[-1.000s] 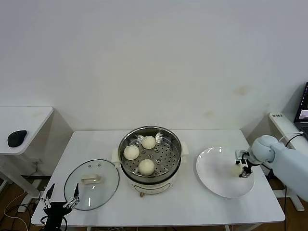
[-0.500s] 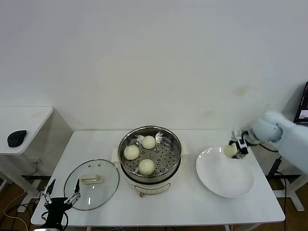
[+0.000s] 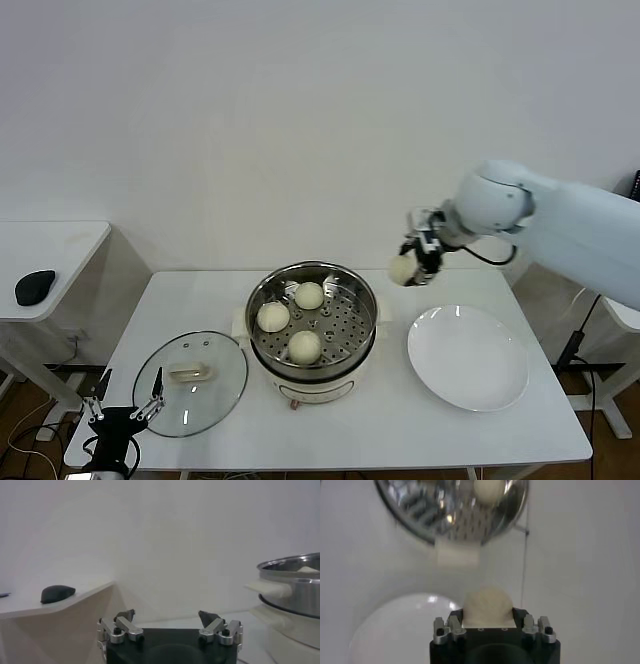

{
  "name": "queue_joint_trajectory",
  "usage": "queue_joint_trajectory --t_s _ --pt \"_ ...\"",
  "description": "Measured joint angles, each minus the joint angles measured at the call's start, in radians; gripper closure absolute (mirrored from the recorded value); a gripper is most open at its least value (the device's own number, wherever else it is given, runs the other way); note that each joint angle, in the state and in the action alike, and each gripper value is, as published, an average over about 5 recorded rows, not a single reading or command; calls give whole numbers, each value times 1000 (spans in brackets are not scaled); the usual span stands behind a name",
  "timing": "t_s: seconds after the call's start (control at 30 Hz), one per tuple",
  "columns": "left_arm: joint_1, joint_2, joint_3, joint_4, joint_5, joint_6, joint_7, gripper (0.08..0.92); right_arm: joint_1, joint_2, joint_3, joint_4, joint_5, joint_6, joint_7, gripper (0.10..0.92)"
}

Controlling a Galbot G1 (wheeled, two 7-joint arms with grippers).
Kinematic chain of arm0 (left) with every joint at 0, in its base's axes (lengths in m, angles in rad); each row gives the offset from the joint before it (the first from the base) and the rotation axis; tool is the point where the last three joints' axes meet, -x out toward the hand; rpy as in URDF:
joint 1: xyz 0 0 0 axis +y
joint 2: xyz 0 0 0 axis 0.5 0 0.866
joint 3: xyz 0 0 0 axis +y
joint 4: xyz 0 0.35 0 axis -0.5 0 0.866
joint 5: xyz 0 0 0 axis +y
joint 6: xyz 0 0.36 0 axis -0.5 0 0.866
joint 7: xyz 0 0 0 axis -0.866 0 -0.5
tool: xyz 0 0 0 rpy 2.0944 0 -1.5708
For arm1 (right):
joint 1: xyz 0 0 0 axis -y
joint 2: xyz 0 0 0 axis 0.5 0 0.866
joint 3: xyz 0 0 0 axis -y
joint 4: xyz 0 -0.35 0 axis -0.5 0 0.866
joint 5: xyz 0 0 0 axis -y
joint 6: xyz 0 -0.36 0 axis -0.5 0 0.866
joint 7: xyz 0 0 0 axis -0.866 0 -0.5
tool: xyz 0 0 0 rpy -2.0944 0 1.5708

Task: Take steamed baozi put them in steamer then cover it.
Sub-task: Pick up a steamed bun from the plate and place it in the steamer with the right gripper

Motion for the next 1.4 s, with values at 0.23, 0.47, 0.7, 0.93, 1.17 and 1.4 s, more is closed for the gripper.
queue_joint_trajectory --t_s 0.23,0.47,0.7,0.93,1.17,1.4 --pt "-2 -6 -13 1 -9 -4 0 177 -10 162 -47 -67 71 -56 54 406" --pt "-2 -8 -23 11 -17 -9 0 177 -53 282 -75 -141 88 -84 87 406" --pt "-5 -8 -25 13 -20 -9 0 177 -92 334 -95 -186 82 -100 101 406" --pt "-3 -8 -24 15 -19 -10 0 177 -126 352 -102 -207 69 -108 107 406" --pt "0 -7 -25 22 -19 -13 0 177 -154 346 -107 -205 54 -113 109 405" --pt "-5 -8 -23 23 -17 -12 0 177 -161 322 -101 -188 46 -114 113 373"
